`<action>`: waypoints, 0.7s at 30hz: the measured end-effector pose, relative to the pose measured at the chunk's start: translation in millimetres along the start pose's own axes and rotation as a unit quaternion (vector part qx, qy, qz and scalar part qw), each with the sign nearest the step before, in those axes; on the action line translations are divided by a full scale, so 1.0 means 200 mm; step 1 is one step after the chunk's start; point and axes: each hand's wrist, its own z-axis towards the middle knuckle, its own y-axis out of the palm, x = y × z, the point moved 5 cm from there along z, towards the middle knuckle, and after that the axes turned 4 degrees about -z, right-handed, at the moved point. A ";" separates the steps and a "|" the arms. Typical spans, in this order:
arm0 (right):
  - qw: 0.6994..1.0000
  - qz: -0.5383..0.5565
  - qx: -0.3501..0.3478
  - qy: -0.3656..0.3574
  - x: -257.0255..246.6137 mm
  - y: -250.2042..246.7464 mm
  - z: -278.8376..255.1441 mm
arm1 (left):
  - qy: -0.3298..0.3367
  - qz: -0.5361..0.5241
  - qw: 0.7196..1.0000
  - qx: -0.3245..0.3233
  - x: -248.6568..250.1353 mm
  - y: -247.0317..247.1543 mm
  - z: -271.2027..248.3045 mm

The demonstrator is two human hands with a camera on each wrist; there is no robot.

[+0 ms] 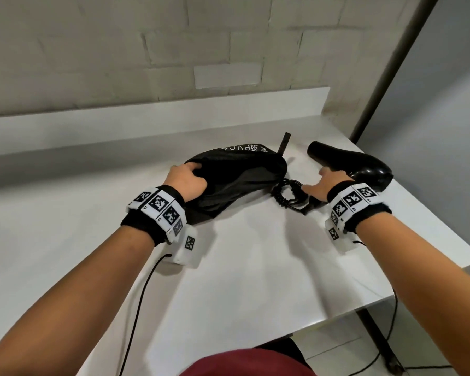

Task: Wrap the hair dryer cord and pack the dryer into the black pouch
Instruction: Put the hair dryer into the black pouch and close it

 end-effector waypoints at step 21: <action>0.994 0.058 -0.095 0.011 0.08 0.06 0.03 | 0.021 -0.092 0.995 -0.005 0.14 0.07 -0.04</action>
